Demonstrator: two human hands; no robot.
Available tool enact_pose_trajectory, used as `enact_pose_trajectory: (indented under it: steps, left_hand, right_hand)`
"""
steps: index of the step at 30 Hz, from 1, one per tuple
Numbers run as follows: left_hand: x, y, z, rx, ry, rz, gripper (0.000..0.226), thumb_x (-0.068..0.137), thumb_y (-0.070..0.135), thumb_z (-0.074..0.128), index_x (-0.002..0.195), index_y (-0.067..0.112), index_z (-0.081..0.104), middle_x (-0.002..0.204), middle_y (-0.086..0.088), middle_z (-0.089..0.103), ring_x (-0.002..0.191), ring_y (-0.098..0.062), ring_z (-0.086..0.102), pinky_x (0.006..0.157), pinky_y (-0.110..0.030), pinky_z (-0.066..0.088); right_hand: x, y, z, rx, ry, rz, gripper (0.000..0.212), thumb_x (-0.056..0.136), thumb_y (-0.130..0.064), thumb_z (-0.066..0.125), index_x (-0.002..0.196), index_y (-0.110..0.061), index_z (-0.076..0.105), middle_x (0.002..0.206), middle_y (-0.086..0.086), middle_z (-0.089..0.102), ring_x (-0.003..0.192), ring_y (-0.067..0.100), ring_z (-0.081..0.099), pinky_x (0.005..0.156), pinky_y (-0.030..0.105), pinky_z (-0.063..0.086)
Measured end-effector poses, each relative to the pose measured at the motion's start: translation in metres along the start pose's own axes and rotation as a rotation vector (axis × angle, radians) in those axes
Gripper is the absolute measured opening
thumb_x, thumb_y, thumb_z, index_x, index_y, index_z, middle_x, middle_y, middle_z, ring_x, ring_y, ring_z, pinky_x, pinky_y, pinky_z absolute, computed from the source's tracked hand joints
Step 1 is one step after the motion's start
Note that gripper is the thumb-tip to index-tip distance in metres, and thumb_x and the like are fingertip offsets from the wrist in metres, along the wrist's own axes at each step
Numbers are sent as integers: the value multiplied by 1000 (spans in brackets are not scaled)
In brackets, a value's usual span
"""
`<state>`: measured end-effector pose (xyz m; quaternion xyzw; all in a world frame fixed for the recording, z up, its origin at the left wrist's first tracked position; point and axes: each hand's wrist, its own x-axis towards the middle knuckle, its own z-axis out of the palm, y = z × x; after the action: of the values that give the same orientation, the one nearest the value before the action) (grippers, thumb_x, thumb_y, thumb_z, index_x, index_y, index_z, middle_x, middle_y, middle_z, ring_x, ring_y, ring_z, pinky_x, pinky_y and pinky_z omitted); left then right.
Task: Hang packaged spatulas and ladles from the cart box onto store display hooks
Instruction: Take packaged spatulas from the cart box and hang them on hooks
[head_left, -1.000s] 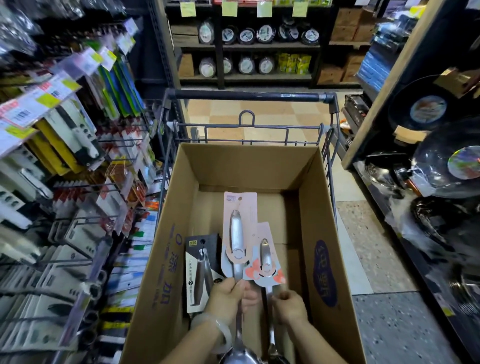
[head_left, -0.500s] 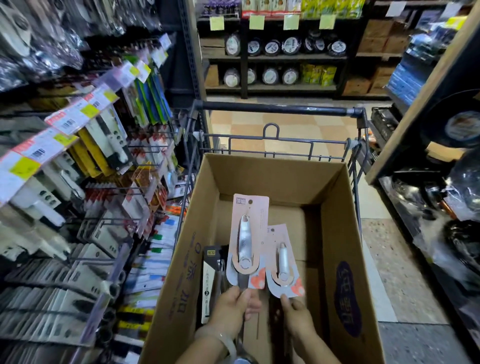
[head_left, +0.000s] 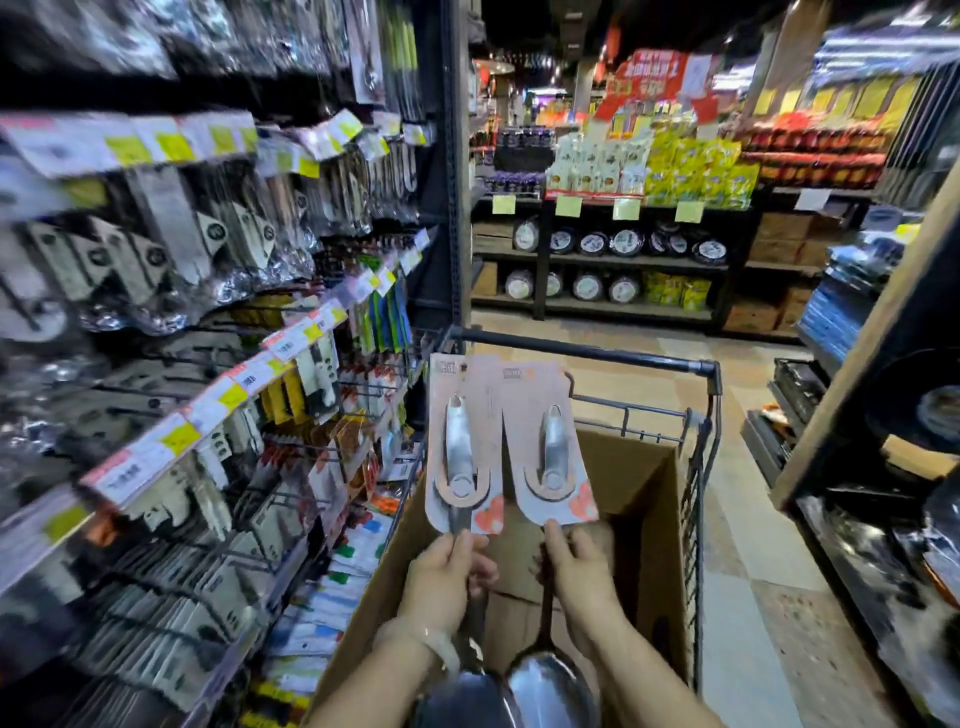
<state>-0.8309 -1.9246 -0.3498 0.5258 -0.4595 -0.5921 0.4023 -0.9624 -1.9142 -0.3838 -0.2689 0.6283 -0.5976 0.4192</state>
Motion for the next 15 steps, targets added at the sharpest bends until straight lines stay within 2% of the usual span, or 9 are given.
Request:
enact_pose_trajectory:
  steps: [2,5,7,10,13,15]
  left_hand:
    - [-17,24,-7,-46,71,69,27,97,17,39,85,7,60,64,-4,62,56,-11,57,54,-21,42]
    - [-52,52,-23,-113,177,159,27,97,20,41,84,10,61,81,-4,64,62,-12,59,58,-23,42]
    - [-79,63,-37,-136,250,207,27,97,21,41,87,9,63,80,-6,65,59,-12,59,60,-25,43]
    - [-124,75,-61,-179,354,265,27,97,20,42,89,8,65,67,0,67,50,-4,60,50,-18,44]
    - [-175,79,-89,-192,455,306,27,96,20,43,86,12,66,77,0,68,57,-3,64,59,-23,46]
    - [-207,79,-110,-208,529,326,27,96,21,44,90,10,67,78,-5,71,69,-15,65,69,-33,50]
  right_hand:
    - [-10,-28,4,-1,-57,-82,22,95,-19,50,74,-12,50,66,5,52,62,17,49,60,27,45]
    - [-37,-64,11,-7,-176,-196,16,95,-24,51,81,-17,55,78,5,57,74,19,52,77,39,45]
    - [-62,-81,18,16,-270,-256,16,94,-25,51,82,-16,56,73,4,58,68,15,53,72,35,46]
    - [-107,-96,35,39,-414,-316,22,94,-26,52,78,-11,54,57,-5,56,51,3,51,54,19,45]
    - [-153,-97,57,9,-548,-347,32,94,-29,50,79,-2,52,66,4,50,60,10,49,60,25,41]
    - [-182,-94,72,6,-623,-354,33,94,-30,49,76,-3,48,69,7,46,65,16,47,65,30,37]
